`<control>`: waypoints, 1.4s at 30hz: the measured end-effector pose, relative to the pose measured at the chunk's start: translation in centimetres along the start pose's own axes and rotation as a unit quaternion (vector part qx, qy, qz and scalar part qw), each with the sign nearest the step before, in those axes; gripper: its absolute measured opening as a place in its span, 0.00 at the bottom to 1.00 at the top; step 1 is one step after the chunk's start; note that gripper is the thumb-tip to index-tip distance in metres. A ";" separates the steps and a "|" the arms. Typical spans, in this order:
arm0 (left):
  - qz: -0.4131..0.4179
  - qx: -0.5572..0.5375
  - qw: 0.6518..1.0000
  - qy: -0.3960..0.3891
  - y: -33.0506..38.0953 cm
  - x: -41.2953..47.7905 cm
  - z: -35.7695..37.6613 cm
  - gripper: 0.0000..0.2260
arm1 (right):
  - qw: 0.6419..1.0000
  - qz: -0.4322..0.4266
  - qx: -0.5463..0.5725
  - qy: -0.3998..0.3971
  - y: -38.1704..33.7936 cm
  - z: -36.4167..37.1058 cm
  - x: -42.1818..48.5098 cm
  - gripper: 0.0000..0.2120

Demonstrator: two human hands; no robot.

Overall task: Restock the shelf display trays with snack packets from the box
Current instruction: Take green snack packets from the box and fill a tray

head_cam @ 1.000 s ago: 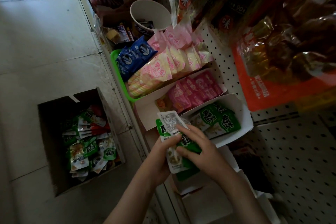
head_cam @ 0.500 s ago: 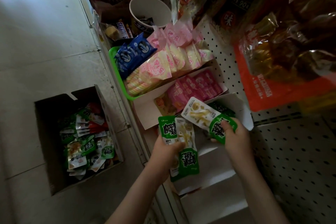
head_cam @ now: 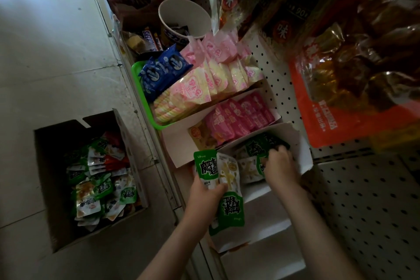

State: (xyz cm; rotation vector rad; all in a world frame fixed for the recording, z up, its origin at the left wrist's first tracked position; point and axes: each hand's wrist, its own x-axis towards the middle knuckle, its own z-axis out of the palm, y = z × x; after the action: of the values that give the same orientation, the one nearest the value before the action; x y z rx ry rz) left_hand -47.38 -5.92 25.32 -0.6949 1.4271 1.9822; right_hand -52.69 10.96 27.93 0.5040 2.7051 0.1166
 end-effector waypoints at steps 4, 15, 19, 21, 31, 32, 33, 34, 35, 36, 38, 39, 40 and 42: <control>0.004 0.004 1.000 0.005 0.1 0.1 0.1 0.18 | 1.000 0.010 -0.008 0.001 -0.6 0.3 -0.1 0.11; 0.033 0.086 0.994 -0.058 1.8 1.0 0.7 0.12 | 0.984 0.012 0.157 -0.088 -0.9 -0.3 1.8 0.13; 0.076 0.108 0.989 -0.060 2.8 1.6 0.7 0.12 | 0.988 0.033 0.149 0.004 -0.8 -0.1 1.7 0.10; 0.094 0.119 0.988 -0.031 2.8 2.0 0.5 0.11 | 0.985 0.064 0.155 0.041 -0.5 -0.1 1.8 0.11; 0.081 0.086 0.993 0.003 2.1 2.7 -0.1 0.13 | 0.988 0.088 0.127 0.027 -0.2 0.7 1.9 0.15; 0.081 0.089 0.993 0.001 2.1 2.7 -0.1 0.14 | 0.988 0.089 0.123 0.029 -0.2 0.7 1.9 0.16; 0.080 0.091 0.993 -0.001 2.1 2.7 -0.1 0.14 | 0.988 0.087 0.119 0.035 -0.3 0.8 1.7 0.16; 0.081 0.091 0.993 -0.002 2.1 2.7 -0.2 0.14 | 0.989 0.082 0.112 0.048 -0.4 0.8 1.6 0.15; 0.081 0.089 0.993 -0.004 2.1 2.7 -0.2 0.14 | 0.990 0.077 0.097 0.065 -0.4 0.8 1.4 0.14; 0.081 0.086 0.993 -0.005 2.1 2.7 -0.2 0.14 | 0.992 0.071 0.068 0.080 -0.3 0.7 1.2 0.13; 0.081 0.079 0.994 -0.010 2.1 2.6 -0.3 0.13 | 0.995 0.064 -0.004 0.075 -0.2 0.3 0.8 0.12; 0.081 0.075 0.994 -0.010 2.1 2.5 -0.4 0.13 | 0.996 0.066 -0.030 0.056 -0.1 -0.1 0.7 0.12; 0.083 0.076 0.994 -0.011 2.2 2.4 -0.4 0.13 | 0.996 0.069 -0.046 0.036 -0.1 -0.5 0.7 0.13; 0.081 0.082 0.993 -0.012 2.2 2.3 -0.5 0.13 | 0.996 0.060 -0.071 0.011 -0.2 -1.3 0.8 0.12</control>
State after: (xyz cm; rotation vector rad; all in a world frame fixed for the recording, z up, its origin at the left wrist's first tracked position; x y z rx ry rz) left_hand -50.48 -6.53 24.95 -0.4940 1.6546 1.9582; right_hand -53.94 10.99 28.86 0.6253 2.6632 0.3457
